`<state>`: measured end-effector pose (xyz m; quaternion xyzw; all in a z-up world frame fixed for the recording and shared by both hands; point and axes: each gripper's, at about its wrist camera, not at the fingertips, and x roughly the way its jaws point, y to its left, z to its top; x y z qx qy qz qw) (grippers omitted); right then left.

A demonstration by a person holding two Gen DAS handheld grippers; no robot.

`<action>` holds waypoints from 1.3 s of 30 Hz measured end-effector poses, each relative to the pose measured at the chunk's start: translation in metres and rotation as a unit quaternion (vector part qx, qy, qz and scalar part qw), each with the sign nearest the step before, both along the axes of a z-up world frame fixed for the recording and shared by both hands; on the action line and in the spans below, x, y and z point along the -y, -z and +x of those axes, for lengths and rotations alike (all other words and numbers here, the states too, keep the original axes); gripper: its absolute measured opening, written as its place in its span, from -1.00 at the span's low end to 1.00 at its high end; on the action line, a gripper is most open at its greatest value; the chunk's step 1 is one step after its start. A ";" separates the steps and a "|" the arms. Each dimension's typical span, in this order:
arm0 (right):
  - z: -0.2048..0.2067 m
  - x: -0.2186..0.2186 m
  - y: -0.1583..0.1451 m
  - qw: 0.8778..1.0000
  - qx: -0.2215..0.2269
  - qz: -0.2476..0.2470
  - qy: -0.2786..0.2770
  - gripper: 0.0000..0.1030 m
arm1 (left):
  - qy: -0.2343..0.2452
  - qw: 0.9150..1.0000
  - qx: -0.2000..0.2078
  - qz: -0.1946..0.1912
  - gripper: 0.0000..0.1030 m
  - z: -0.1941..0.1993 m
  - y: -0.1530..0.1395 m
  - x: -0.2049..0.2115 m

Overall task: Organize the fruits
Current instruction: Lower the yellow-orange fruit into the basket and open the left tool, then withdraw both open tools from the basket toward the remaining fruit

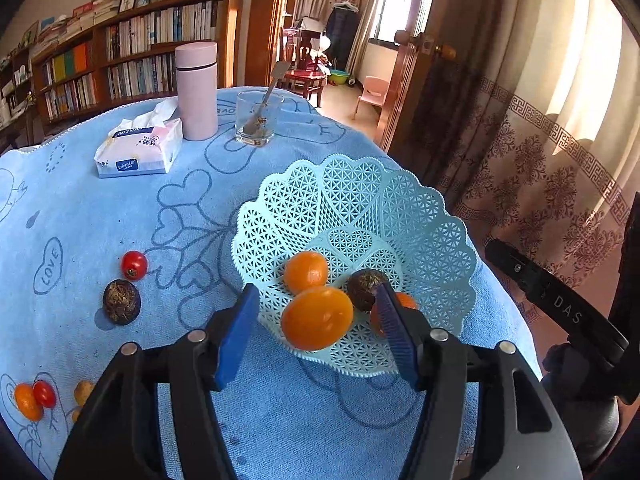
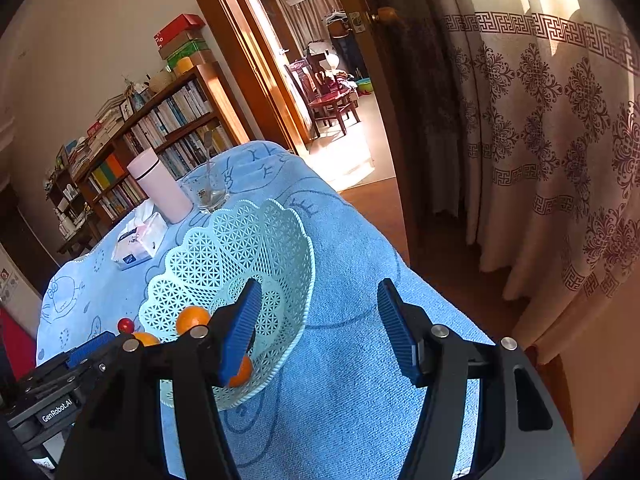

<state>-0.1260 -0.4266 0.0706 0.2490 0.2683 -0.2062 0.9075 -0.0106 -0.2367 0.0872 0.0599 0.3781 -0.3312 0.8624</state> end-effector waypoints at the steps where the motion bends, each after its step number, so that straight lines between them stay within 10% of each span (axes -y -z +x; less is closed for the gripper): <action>1: 0.000 0.000 0.000 1.000 0.000 0.000 0.000 0.21 | -0.004 1.000 0.006 -0.002 0.40 0.000 -0.001 -0.003; 25: 0.013 -0.049 -0.006 0.999 0.001 -0.005 -0.052 0.39 | -0.150 0.988 0.018 -0.016 0.71 0.018 -0.018 -0.118; 39: 0.040 -0.104 -0.006 0.993 -0.018 -0.016 -0.118 0.40 | -0.266 0.964 0.009 -0.014 0.71 0.025 -0.008 -0.227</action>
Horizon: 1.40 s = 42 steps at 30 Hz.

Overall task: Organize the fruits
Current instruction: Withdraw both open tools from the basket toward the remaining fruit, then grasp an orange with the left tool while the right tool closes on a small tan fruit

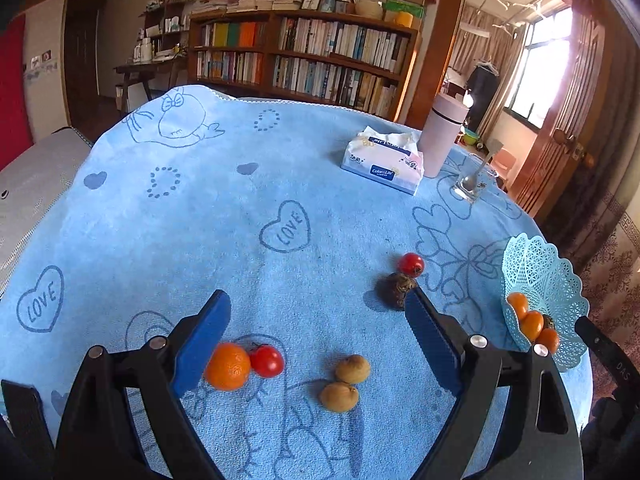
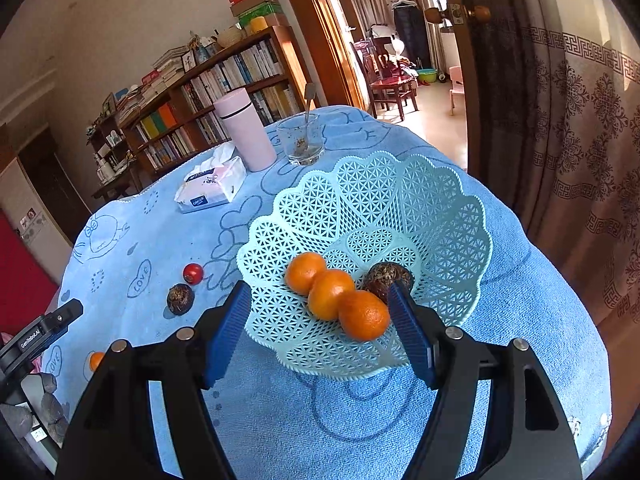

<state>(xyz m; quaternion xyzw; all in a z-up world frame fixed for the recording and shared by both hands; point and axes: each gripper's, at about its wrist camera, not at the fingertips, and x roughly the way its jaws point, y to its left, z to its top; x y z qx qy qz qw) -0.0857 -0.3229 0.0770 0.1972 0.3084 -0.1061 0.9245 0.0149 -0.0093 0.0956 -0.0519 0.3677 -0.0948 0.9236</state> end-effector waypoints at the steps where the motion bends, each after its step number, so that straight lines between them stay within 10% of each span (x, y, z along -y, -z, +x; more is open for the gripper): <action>1: 0.002 -0.003 0.001 1.000 -0.002 0.000 -0.004 0.40 | -0.008 1.000 -0.003 -0.001 0.71 0.001 0.002 -0.007; 20: 0.021 -0.044 0.014 0.998 -0.037 -0.004 -0.056 0.42 | -0.040 0.998 -0.051 0.013 0.69 -0.005 0.054 -0.054; 42: 0.031 -0.089 0.022 0.992 -0.057 -0.026 -0.111 0.42 | -0.009 0.997 -0.071 -0.022 -0.26 0.000 0.081 -0.053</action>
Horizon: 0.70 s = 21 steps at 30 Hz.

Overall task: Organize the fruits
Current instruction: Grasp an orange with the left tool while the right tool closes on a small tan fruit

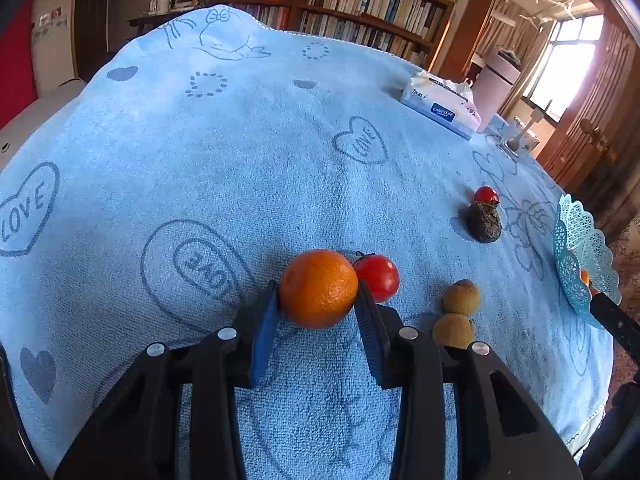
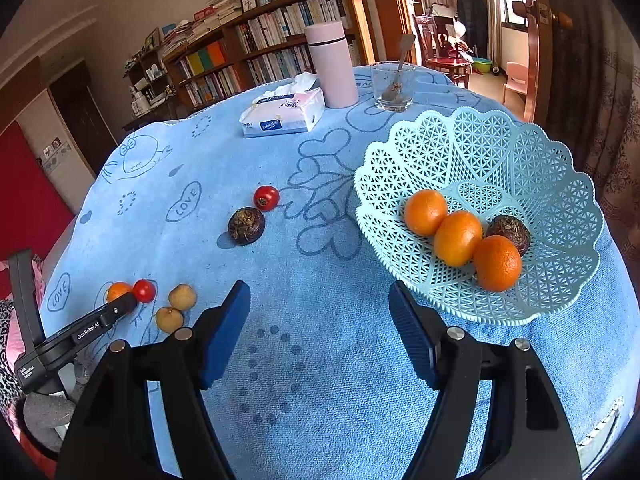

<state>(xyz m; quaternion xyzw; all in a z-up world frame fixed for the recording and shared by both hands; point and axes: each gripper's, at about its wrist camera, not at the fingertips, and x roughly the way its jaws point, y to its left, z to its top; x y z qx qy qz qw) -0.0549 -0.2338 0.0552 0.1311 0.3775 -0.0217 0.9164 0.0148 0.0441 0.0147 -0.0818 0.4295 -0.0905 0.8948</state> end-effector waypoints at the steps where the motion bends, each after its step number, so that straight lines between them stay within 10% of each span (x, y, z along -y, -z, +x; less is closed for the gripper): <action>1: 0.000 -0.002 0.000 1.000 -0.001 -0.001 -0.003 0.42 | 0.000 1.000 0.000 -0.002 -0.27 0.000 0.000 -0.001; 21: 0.026 -0.094 0.022 0.988 -0.049 0.002 -0.146 0.42 | -0.034 0.999 0.026 -0.006 -0.27 -0.016 -0.018 -0.034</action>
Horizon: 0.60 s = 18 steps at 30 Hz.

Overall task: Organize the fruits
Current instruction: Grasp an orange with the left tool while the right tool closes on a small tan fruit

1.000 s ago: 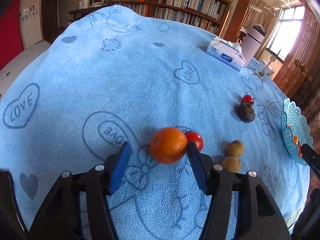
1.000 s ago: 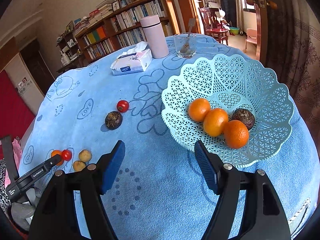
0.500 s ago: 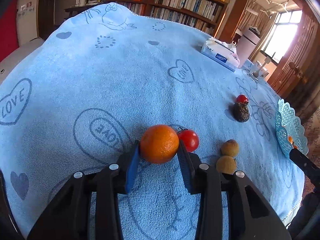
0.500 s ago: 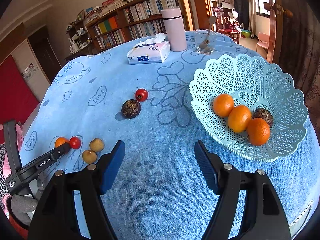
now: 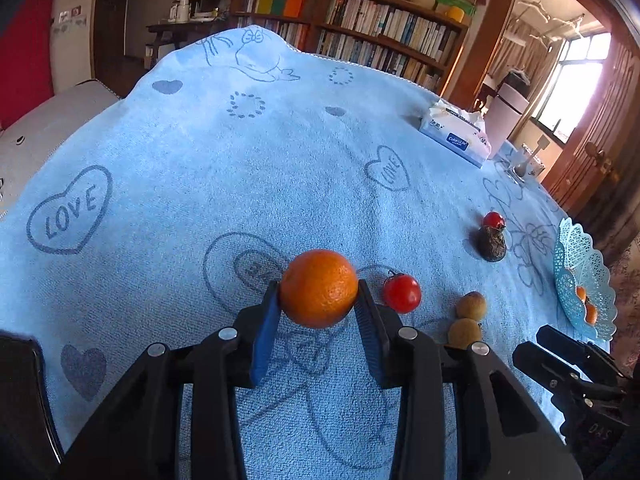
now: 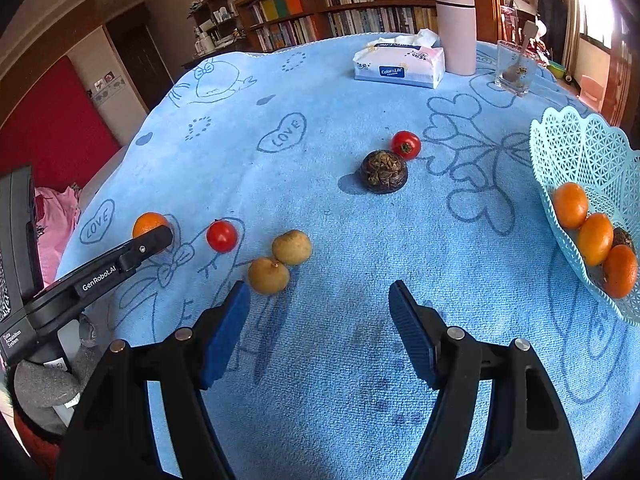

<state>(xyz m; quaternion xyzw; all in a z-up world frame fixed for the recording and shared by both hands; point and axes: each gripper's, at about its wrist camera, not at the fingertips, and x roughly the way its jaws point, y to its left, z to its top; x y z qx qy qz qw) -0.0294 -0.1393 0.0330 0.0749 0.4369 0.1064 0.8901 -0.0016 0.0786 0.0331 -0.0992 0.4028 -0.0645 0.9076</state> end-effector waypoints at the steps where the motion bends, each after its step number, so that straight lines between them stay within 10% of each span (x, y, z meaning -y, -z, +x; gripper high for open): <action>1: 0.002 -0.005 0.001 1.000 -0.002 0.000 -0.007 0.42 | -0.001 1.000 0.001 -0.001 -0.27 -0.001 -0.001 -0.002; 18: 0.030 -0.054 0.025 0.997 -0.023 -0.054 -0.049 -0.34 | -0.009 1.000 0.005 -0.007 -0.27 -0.003 -0.006 -0.013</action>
